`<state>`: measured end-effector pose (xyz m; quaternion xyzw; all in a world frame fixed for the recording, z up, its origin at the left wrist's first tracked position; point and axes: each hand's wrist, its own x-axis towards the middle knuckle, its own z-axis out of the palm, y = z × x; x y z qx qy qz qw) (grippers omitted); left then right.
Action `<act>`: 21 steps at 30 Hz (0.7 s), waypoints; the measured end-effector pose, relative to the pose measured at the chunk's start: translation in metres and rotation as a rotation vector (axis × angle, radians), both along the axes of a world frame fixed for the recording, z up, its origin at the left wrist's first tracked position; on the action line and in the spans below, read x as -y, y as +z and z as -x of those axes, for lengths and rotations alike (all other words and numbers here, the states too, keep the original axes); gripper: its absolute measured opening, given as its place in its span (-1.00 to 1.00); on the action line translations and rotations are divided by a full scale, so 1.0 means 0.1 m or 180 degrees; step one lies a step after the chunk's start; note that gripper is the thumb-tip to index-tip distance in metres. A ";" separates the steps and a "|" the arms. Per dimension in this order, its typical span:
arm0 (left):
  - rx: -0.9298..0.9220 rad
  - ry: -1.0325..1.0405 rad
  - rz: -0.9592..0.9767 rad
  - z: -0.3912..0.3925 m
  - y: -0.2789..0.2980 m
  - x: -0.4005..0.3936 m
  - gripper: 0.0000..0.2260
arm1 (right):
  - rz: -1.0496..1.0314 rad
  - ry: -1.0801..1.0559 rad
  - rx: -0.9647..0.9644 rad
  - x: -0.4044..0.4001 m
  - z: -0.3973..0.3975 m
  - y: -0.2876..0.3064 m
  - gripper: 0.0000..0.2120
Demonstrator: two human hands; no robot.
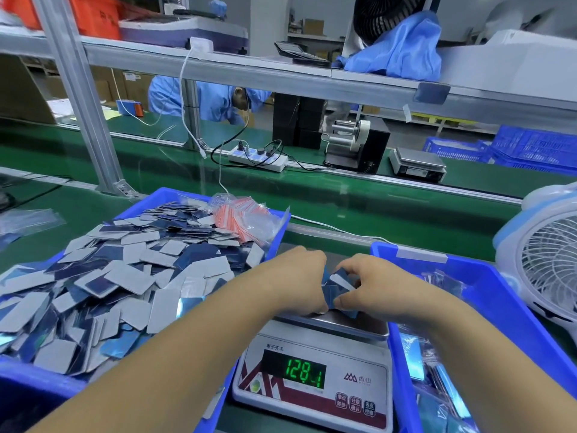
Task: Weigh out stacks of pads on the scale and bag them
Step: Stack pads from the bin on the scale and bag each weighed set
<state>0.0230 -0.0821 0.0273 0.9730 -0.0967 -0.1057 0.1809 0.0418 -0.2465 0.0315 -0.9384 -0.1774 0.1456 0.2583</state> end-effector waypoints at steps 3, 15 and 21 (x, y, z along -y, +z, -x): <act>0.0057 -0.0045 -0.0269 -0.01 0.07 0.03 -0.65 | 0.0024 0.0013 0.0026 -0.02 0.01 0.01 -0.85; 0.0106 -0.0121 0.0153 -0.08 0.04 0.07 -0.74 | -0.0297 -0.0116 0.0108 -0.03 0.02 -0.05 -0.78; 0.0673 -0.0120 0.0966 -0.11 -0.01 0.02 -0.57 | -0.0526 -0.0182 0.0713 0.03 -0.01 -0.07 -0.64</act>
